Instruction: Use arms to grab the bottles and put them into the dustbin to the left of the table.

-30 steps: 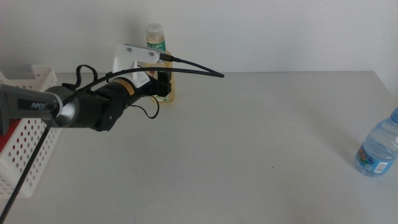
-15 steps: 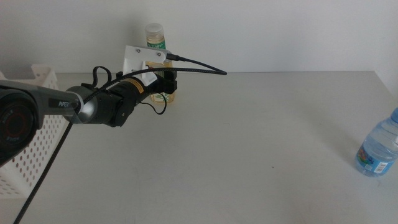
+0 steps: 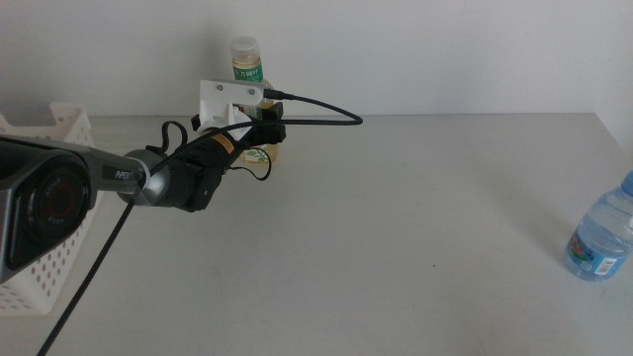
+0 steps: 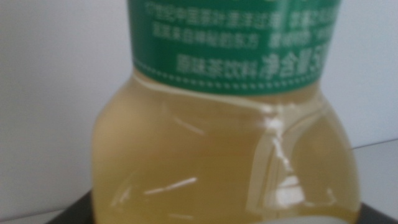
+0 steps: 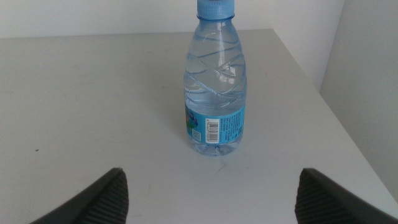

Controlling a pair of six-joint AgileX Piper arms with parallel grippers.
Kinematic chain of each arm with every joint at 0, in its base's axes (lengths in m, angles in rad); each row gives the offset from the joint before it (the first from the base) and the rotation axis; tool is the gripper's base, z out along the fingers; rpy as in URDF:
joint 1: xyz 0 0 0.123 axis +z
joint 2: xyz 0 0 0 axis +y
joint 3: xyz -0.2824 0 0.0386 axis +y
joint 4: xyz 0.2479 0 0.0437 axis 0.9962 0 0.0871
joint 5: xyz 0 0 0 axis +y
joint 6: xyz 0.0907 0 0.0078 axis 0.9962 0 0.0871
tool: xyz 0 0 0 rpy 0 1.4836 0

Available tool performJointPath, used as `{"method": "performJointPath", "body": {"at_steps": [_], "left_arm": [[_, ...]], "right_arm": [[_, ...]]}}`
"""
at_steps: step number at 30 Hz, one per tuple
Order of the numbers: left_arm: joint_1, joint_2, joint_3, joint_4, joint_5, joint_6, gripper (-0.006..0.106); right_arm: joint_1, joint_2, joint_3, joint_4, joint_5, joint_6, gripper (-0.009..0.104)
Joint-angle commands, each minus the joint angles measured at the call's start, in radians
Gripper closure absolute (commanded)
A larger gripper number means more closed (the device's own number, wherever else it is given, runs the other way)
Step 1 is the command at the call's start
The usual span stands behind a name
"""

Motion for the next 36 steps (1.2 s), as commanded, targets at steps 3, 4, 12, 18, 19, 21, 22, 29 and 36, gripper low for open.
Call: {"method": "performJointPath", "body": {"at_steps": [3, 4, 12, 18, 19, 21, 22, 29, 36], "left_arm": [[0.002, -0.066, -0.03, -0.003, -0.101, -0.014, 0.055], [0.002, -0.067, -0.03, 0.022, -0.1, -0.014, 0.064], [0.001, -0.178, -0.03, 0.062, 0.185, -0.015, 0.102], [0.001, -0.361, -0.03, 0.055, 0.563, -0.015, 0.102], [0.001, -0.395, -0.03, 0.055, 0.612, -0.015, 0.102], [0.001, -0.455, -0.03, 0.055, 0.704, -0.015, 0.102], [0.001, -0.488, -0.03, 0.055, 0.752, -0.015, 0.102], [0.001, -0.707, -0.03, 0.055, 1.045, -0.013, 0.102], [0.077, -0.874, -0.057, -0.025, 1.387, 0.153, 0.102]], "right_arm": [[-0.003, -0.021, -0.025, -0.009, -0.078, -0.012, 0.02], [-0.003, -0.021, -0.025, -0.009, -0.078, -0.012, 0.02], [-0.003, -0.021, -0.025, -0.009, -0.078, -0.012, 0.02], [-0.003, -0.021, -0.025, -0.009, -0.078, -0.012, 0.02], [-0.003, -0.021, -0.025, -0.009, -0.078, -0.012, 0.02], [-0.003, -0.021, -0.025, -0.009, -0.078, -0.012, 0.02], [-0.003, -0.021, -0.025, -0.009, -0.078, -0.012, 0.02], [-0.003, -0.021, -0.025, -0.009, -0.078, -0.012, 0.02], [-0.003, -0.021, -0.025, -0.009, -0.078, -0.012, 0.02]]}}
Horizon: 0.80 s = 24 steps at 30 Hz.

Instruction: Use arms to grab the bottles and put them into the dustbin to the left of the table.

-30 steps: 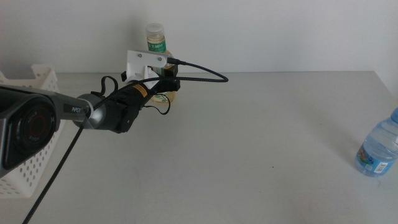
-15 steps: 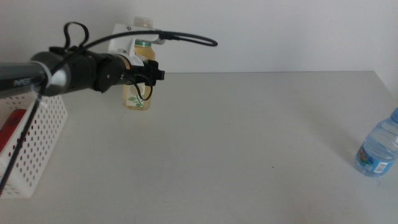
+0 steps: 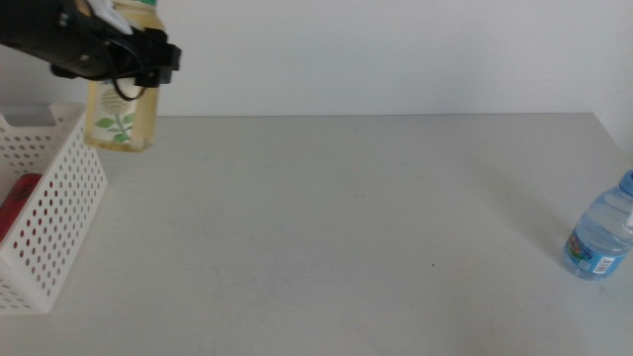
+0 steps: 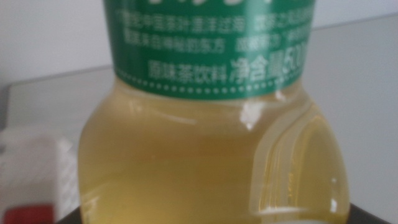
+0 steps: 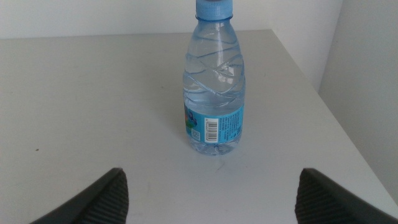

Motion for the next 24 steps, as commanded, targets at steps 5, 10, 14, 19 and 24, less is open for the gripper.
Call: {"method": "performJointPath", "body": {"at_steps": [5, 10, 14, 19, 24], "left_arm": [[0.177, -0.1, -0.101, -0.104, 0.158, 0.259, 0.102], [0.31, -0.1, -0.124, -0.063, 0.251, 0.278, 0.102], [0.395, -0.073, -0.124, -0.053, 0.265, 0.278, 0.102], [0.457, 0.005, -0.124, -0.054, 0.312, 0.278, 0.102], [0.464, 0.102, -0.124, -0.068, 0.329, 0.278, 0.102]], "right_arm": [[-0.003, -0.021, -0.025, -0.009, -0.078, -0.012, 0.02], [-0.003, -0.021, -0.025, -0.009, -0.078, -0.012, 0.02], [-0.003, -0.021, -0.025, -0.009, -0.078, -0.012, 0.02], [-0.003, -0.021, -0.025, -0.009, -0.078, -0.012, 0.02], [-0.003, -0.021, -0.025, -0.009, -0.078, -0.012, 0.02]]}}
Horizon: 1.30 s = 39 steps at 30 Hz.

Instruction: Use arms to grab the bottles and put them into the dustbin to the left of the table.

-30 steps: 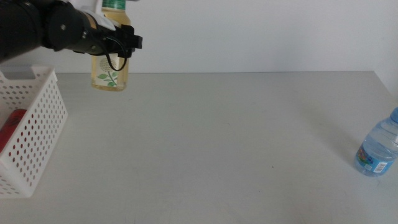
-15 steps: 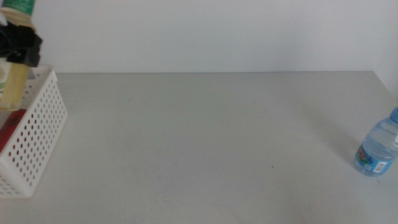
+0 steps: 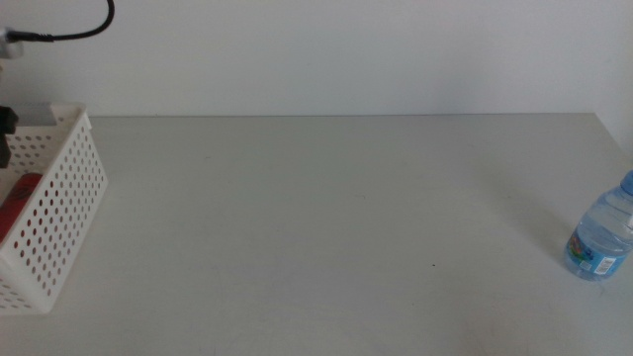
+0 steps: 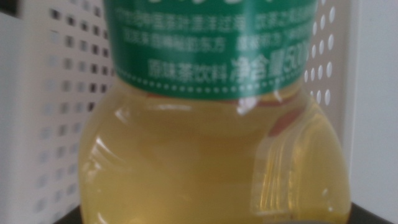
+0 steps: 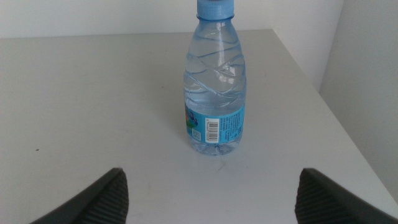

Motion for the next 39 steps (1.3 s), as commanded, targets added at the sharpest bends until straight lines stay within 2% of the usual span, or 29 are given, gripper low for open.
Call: {"method": "performJointPath", "body": {"at_steps": [1, 8, 10, 14, 20, 25, 29, 39], "left_arm": [[0.001, -0.008, -0.044, -0.024, -0.058, 0.001, 0.102], [0.001, 0.107, -0.044, -0.038, -0.063, 0.001, 0.101], [0.001, 0.13, -0.044, -0.033, -0.067, 0.001, 0.099], [0.001, 0.153, -0.044, -0.033, -0.067, 0.023, 0.088], [0.001, 0.166, -0.044, -0.038, -0.071, 0.062, 0.06], [0.001, 0.167, -0.044, -0.038, -0.069, 0.08, 0.026], [0.001, 0.167, -0.044, -0.053, -0.069, 0.08, 0.007], [-0.001, 0.099, -0.047, -0.095, -0.065, 0.072, 0.007]], "right_arm": [[-0.003, -0.021, -0.025, -0.009, -0.078, -0.012, 0.02], [-0.003, -0.021, -0.025, -0.009, -0.078, -0.012, 0.02], [-0.003, -0.021, -0.025, -0.009, -0.078, -0.012, 0.02], [-0.003, -0.021, -0.025, -0.009, -0.078, -0.012, 0.02], [-0.003, -0.021, -0.025, -0.009, -0.078, -0.012, 0.02], [-0.003, -0.021, -0.025, -0.009, -0.078, -0.012, 0.02], [-0.003, -0.021, -0.025, -0.009, -0.078, -0.012, 0.02], [-0.003, -0.021, -0.025, -0.009, -0.078, -0.012, 0.02]]}}
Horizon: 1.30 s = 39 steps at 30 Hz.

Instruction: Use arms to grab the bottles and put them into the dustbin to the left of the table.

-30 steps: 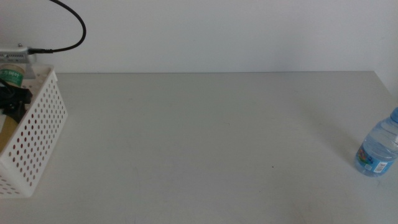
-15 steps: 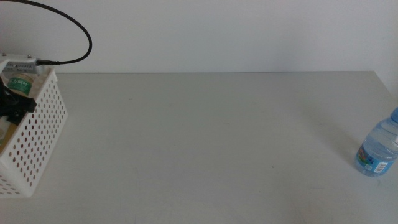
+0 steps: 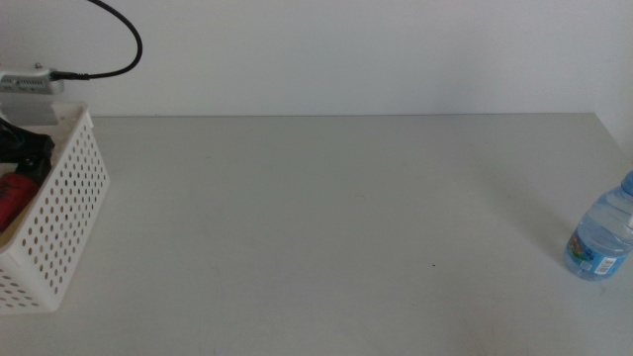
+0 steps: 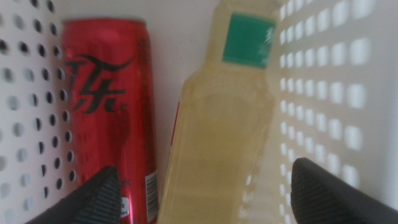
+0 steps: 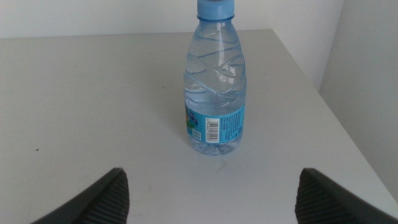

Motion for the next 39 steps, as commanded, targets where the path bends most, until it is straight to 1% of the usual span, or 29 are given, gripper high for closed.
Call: {"method": "performJointPath", "body": {"at_steps": [1, 6, 9, 12, 14, 20, 24, 26, 29, 32, 35, 39], "left_arm": [[-0.006, -0.101, -0.03, -0.034, -0.022, -0.012, 0.007], [-0.071, -0.226, -0.03, -0.142, -0.129, 0.003, 0.007], [-0.135, -0.301, -0.03, -0.162, -0.177, 0.045, 0.007], [-0.198, -0.366, -0.03, -0.203, -0.16, 0.047, 0.007], [-0.248, -0.409, -0.028, -0.212, -0.129, 0.047, 0.007], [-0.41, -0.519, -0.02, -0.199, -0.094, 0.048, 0.007], [-0.567, -0.634, 0.084, -0.112, -0.163, 0.018, 0.007], [-0.646, -0.723, 0.179, -0.053, -0.225, -0.048, 0.007], [-0.731, -0.878, 0.33, -0.018, -0.313, -0.132, 0.007], [-0.775, -1.033, 0.461, -0.007, -0.347, -0.142, 0.007], [-0.791, -1.206, 0.572, -0.007, -0.325, -0.142, 0.007], [-0.79, -1.398, 0.663, -0.056, -0.306, -0.141, 0.007]], "right_arm": [[-0.003, -0.021, -0.025, -0.009, -0.078, -0.012, 0.02], [-0.003, -0.021, -0.025, -0.009, -0.078, -0.012, 0.02], [-0.003, -0.021, -0.025, -0.009, -0.078, -0.012, 0.02], [-0.003, -0.021, -0.025, -0.009, -0.078, -0.012, 0.02], [-0.003, -0.021, -0.025, -0.009, -0.078, -0.012, 0.02], [-0.003, -0.021, -0.025, -0.009, -0.078, -0.012, 0.02], [-0.003, -0.021, -0.025, -0.009, -0.078, -0.012, 0.02], [-0.003, -0.021, -0.025, -0.009, -0.078, -0.012, 0.02], [-0.003, -0.021, -0.025, -0.009, -0.078, -0.012, 0.02], [-0.003, -0.021, -0.025, -0.009, -0.078, -0.012, 0.02], [-0.003, -0.021, -0.025, -0.009, -0.078, -0.012, 0.02], [-0.003, -0.021, -0.025, -0.009, -0.078, -0.012, 0.02]]}}
